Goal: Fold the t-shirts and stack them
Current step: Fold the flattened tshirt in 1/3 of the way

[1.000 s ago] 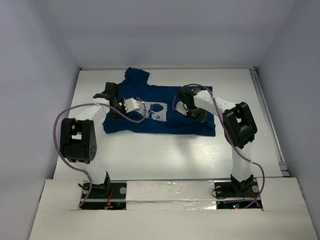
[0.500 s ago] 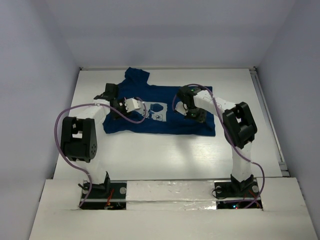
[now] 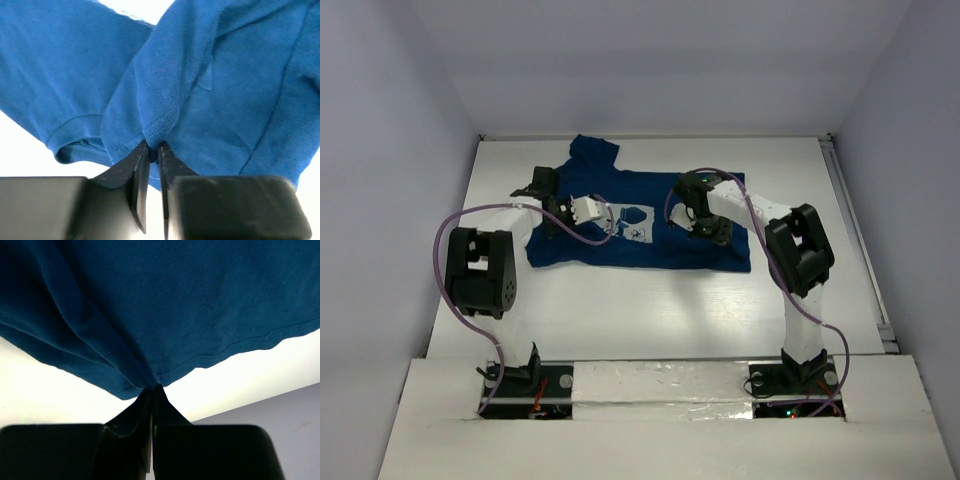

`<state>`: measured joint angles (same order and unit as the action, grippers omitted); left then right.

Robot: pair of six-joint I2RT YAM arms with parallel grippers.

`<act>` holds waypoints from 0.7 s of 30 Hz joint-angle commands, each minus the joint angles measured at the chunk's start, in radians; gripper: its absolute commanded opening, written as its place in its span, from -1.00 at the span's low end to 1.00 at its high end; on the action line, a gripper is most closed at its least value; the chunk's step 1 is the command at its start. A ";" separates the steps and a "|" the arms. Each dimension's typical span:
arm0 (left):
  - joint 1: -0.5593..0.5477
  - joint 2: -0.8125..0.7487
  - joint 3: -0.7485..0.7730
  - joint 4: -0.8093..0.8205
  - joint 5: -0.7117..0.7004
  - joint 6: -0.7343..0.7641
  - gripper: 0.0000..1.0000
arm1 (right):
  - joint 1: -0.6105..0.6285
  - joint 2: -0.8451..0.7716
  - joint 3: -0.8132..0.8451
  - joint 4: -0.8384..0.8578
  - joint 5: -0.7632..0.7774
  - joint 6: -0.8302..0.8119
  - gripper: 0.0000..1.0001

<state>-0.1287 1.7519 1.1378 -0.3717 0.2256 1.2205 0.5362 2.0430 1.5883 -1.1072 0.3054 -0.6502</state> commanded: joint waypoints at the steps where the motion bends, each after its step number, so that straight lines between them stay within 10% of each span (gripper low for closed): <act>1: 0.006 -0.002 0.054 -0.018 0.017 -0.004 -0.86 | -0.005 -0.015 -0.001 0.003 -0.017 -0.026 -1.00; 21: 0.006 0.093 0.275 0.002 -0.006 -0.075 -0.91 | -0.015 0.032 0.065 0.049 0.093 -0.003 -1.00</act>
<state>-0.1287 1.8290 1.3521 -0.3779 0.2142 1.1755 0.5320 2.0598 1.6070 -1.0870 0.3584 -0.6472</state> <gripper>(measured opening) 0.050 0.012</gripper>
